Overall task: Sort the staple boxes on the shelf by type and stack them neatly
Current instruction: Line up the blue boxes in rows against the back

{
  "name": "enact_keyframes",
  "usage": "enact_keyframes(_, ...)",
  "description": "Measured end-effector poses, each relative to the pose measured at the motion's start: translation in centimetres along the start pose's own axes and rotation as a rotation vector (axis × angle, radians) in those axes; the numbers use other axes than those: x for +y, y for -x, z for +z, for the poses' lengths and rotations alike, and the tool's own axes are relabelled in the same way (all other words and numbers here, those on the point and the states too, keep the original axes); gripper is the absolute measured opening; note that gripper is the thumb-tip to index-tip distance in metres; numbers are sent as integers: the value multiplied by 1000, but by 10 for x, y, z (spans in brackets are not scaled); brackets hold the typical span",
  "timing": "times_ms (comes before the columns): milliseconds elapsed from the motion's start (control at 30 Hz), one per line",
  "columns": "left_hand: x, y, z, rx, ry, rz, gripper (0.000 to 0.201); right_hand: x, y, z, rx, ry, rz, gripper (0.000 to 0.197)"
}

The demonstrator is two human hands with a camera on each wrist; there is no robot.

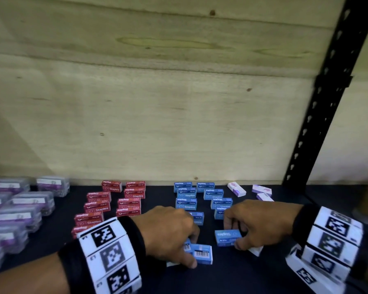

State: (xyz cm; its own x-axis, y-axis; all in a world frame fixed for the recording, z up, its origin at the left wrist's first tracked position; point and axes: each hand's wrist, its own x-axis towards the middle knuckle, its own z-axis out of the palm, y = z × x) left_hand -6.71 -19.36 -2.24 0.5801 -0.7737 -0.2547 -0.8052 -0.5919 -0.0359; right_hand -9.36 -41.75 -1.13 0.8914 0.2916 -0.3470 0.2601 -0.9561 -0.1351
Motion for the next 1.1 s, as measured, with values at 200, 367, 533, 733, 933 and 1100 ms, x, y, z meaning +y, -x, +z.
enact_keyframes(200, -6, 8, 1, 12, 1, 7, 43, 0, 1, -4, -1, 13, 14, 26)
enact_keyframes(367, -8, 2, 5, 52, 85, 14, 39, 1, 4, -9, 9, -38, 17, 26)
enact_keyframes(533, -7, -6, 5, 67, 81, 29, 38, 3, 12, -17, 34, -47, 26, 25)
enact_keyframes(733, -6, -13, 7, 69, 30, 114, 35, 10, 13, -18, 42, -11, 46, 28)
enact_keyframes(933, -9, -17, 9, 73, -10, 164, 43, 10, 10, -15, 26, -37, 33, 31)
enact_keyframes(1100, -9, -18, 4, 87, 0, 132, 34, 7, 4, -11, 46, -1, -10, 17)
